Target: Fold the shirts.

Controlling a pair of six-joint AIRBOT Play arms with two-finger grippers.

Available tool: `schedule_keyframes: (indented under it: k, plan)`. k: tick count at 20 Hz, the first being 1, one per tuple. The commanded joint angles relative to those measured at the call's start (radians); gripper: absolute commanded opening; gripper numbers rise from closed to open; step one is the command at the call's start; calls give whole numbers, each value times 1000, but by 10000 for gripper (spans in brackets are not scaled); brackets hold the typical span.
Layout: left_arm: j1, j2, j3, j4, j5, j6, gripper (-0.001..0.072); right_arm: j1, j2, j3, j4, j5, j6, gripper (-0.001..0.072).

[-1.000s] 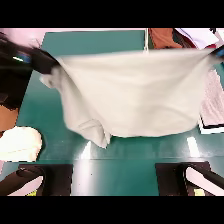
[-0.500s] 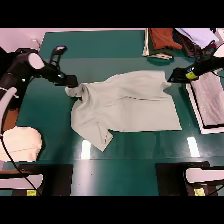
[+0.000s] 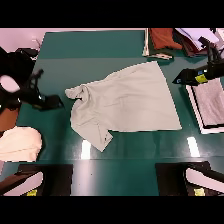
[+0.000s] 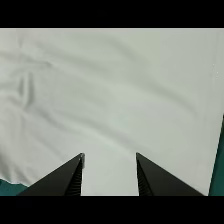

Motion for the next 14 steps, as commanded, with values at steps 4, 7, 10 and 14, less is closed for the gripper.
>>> schedule_keyframes:
  k: [4,7,10,14]
  plan:
    - [10,70,-334,-250,136,64,548,3,134,-121,30,-40,-5,384]
    - [-45,70,-364,-271,181,83,548,3,137,-121,55,-41,-5,383]
    - [-129,68,-383,-259,259,40,548,15,137,-121,55,-36,-5,381]
    - [-144,58,-375,-262,279,19,302,13,138,-121,50,-18,-8,380]
